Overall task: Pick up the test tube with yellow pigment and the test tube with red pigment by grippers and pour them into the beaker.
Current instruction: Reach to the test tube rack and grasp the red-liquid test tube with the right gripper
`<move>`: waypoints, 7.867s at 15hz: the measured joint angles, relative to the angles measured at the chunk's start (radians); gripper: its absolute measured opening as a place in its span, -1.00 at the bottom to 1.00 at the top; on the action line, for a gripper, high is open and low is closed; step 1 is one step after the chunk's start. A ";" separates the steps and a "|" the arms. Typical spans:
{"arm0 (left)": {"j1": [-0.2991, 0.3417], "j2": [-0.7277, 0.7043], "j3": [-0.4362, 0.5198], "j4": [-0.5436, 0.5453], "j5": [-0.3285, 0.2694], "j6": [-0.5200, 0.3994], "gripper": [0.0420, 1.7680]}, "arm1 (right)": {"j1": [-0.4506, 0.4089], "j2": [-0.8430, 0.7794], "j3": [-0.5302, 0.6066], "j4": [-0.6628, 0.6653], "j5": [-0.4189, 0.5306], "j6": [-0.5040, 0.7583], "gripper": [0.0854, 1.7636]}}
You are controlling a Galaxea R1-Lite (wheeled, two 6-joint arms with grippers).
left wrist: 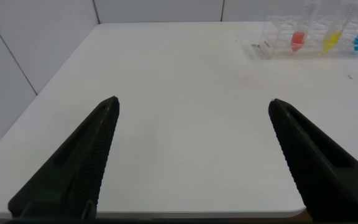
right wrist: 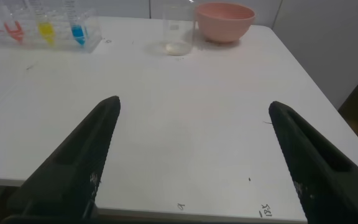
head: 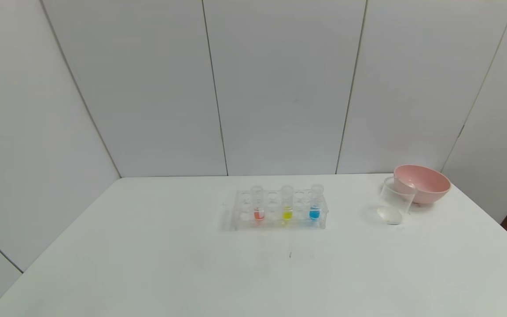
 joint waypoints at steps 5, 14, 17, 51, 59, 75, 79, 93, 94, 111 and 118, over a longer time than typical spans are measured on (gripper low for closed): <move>0.000 0.000 0.000 0.000 0.000 0.000 0.94 | 0.000 0.000 0.000 -0.004 -0.004 0.007 0.94; 0.000 0.000 0.000 0.000 0.000 0.000 0.94 | 0.002 0.000 0.000 -0.006 -0.004 0.014 0.94; 0.000 0.000 0.000 0.000 0.000 0.000 0.94 | 0.001 0.000 0.000 -0.007 -0.006 0.014 0.94; 0.000 0.000 0.000 0.000 0.000 0.000 0.94 | 0.747 1.083 -0.615 -0.210 -0.491 0.260 0.94; 0.000 0.000 0.000 0.000 0.000 0.000 0.94 | 0.950 1.575 -1.023 -0.198 -0.601 0.387 0.94; 0.000 0.000 0.000 0.000 0.000 0.000 0.94 | 0.956 2.354 -1.930 0.200 -0.678 0.470 0.94; 0.000 0.000 0.000 0.000 0.000 0.000 0.94 | 0.912 2.450 -1.985 0.191 -0.676 0.466 0.94; 0.000 0.000 0.000 0.000 0.000 0.000 0.94 | 0.850 2.545 -1.990 -0.059 -0.687 0.363 0.94; 0.000 0.000 0.000 0.000 0.000 0.000 0.94 | 0.849 2.549 -1.990 -0.060 -0.687 0.362 0.94; 0.000 0.000 0.000 0.000 0.000 0.000 0.94 | 0.843 2.548 -1.983 -0.065 -0.687 0.370 0.23; 0.000 0.000 0.000 0.000 0.000 0.000 0.94 | 0.845 2.543 -1.981 -0.058 -0.688 0.368 -0.51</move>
